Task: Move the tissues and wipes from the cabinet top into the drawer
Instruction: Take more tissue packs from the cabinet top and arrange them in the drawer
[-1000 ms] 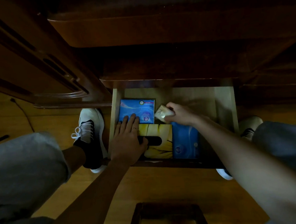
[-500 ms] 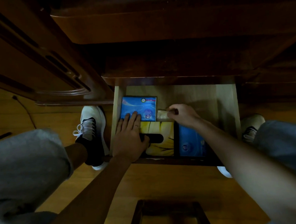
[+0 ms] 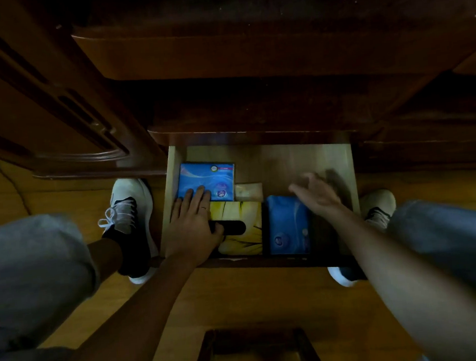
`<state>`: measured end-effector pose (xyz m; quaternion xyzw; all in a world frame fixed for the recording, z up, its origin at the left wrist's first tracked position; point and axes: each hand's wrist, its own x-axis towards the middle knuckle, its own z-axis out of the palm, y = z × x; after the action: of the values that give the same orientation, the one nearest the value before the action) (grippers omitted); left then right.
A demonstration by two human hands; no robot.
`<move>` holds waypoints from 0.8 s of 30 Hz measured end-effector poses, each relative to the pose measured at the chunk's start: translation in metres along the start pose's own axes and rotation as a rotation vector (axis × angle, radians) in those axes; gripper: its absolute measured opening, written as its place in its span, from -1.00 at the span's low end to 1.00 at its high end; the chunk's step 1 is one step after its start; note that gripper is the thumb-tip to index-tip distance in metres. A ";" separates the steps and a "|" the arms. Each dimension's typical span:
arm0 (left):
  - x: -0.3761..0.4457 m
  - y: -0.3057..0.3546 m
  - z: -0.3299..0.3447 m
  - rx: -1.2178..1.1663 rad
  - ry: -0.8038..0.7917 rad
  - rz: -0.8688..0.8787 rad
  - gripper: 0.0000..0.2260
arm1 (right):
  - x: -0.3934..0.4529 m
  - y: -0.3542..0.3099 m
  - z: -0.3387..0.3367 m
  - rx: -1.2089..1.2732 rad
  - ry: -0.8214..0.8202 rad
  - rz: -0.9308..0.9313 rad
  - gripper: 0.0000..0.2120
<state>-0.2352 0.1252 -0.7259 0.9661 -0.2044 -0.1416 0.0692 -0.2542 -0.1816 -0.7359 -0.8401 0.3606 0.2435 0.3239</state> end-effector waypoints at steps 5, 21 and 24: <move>0.001 -0.001 -0.001 -0.003 -0.016 -0.011 -0.28 | -0.027 0.003 0.031 0.219 -0.177 0.020 -0.34; 0.000 -0.004 0.000 -0.003 -0.030 -0.002 -0.28 | -0.003 -0.052 0.021 -0.122 -0.090 -0.332 -0.52; 0.000 -0.003 0.000 -0.005 -0.028 0.001 -0.29 | 0.005 -0.070 0.037 -0.326 -0.229 -0.416 -0.55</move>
<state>-0.2339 0.1282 -0.7269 0.9638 -0.2053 -0.1554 0.0686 -0.2041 -0.1199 -0.7380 -0.9039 0.0979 0.3199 0.2663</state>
